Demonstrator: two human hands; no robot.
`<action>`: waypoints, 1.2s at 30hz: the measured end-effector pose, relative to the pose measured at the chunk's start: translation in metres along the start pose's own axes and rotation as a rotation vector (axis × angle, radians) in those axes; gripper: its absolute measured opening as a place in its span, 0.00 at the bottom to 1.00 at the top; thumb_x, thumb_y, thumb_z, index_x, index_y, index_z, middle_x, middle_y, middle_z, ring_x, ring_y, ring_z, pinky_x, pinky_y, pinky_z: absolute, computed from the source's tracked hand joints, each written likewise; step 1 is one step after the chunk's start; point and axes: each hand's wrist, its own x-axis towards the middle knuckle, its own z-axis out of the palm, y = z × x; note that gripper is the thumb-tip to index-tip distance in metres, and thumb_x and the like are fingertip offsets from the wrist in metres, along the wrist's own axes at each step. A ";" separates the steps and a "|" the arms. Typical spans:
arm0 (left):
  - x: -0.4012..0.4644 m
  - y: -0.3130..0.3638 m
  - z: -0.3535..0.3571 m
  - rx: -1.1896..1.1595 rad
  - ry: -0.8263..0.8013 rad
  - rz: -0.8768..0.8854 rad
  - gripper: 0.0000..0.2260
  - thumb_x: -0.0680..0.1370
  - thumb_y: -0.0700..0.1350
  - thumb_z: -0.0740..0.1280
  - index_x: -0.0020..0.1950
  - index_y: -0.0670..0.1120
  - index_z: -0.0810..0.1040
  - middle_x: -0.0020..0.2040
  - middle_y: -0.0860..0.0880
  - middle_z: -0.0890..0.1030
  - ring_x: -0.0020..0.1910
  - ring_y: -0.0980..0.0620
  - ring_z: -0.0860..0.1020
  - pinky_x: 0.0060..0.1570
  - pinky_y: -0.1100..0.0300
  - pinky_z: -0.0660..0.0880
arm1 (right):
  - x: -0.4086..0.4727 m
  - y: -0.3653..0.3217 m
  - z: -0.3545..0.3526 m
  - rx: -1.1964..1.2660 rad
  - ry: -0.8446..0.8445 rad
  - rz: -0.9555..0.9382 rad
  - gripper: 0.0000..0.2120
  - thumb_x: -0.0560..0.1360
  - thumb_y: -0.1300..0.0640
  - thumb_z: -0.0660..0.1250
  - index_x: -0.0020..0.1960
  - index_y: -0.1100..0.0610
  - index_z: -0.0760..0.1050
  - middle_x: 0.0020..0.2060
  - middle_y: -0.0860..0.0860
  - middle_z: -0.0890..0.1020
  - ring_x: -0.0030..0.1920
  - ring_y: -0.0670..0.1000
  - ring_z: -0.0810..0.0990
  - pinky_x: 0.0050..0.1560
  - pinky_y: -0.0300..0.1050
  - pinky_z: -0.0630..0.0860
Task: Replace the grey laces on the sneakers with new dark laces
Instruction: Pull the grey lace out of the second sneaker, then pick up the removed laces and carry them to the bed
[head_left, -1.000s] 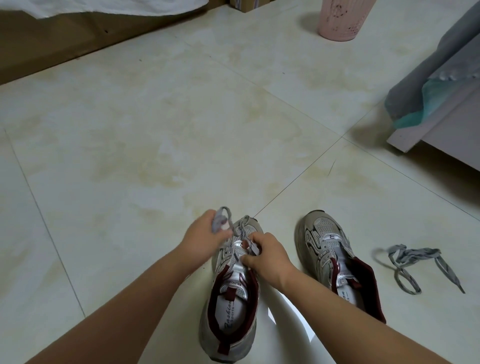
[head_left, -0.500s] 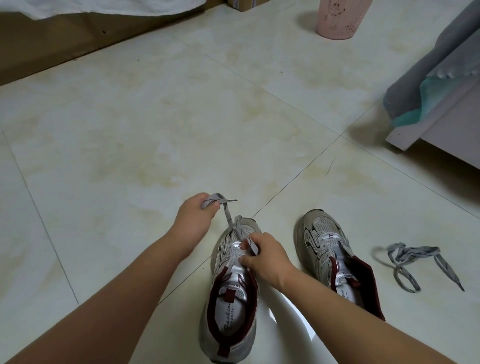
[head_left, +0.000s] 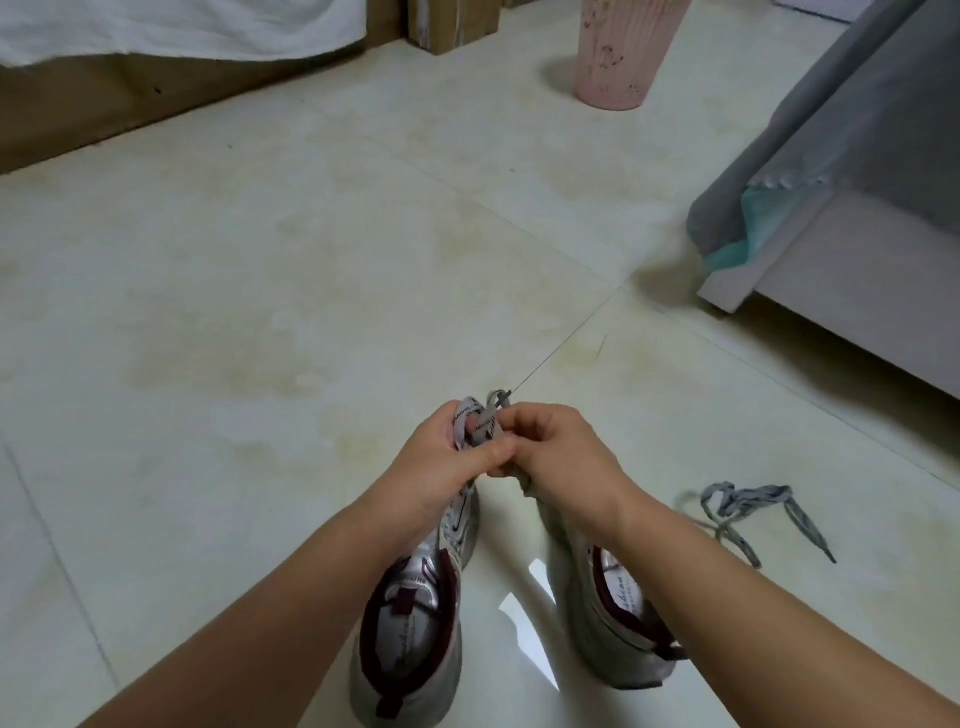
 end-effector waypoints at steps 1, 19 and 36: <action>0.002 0.001 0.007 -0.039 0.032 0.001 0.15 0.64 0.41 0.73 0.47 0.42 0.73 0.40 0.43 0.78 0.39 0.47 0.78 0.42 0.54 0.76 | -0.004 -0.006 -0.005 0.026 -0.061 0.031 0.16 0.72 0.77 0.53 0.48 0.67 0.77 0.30 0.55 0.77 0.24 0.44 0.73 0.25 0.39 0.64; 0.036 -0.009 0.067 -0.272 0.215 -0.140 0.06 0.80 0.35 0.57 0.44 0.42 0.68 0.33 0.46 0.70 0.28 0.48 0.74 0.35 0.53 0.80 | -0.013 0.140 -0.193 -0.880 0.500 0.527 0.25 0.74 0.50 0.64 0.70 0.47 0.65 0.73 0.55 0.60 0.71 0.60 0.60 0.64 0.53 0.66; 0.028 0.011 0.077 -0.251 -0.014 -0.114 0.07 0.80 0.39 0.59 0.55 0.44 0.74 0.52 0.48 0.81 0.45 0.49 0.81 0.34 0.56 0.80 | -0.016 0.022 -0.108 -0.214 0.353 -0.075 0.13 0.68 0.70 0.70 0.39 0.53 0.73 0.32 0.49 0.76 0.33 0.49 0.75 0.36 0.45 0.74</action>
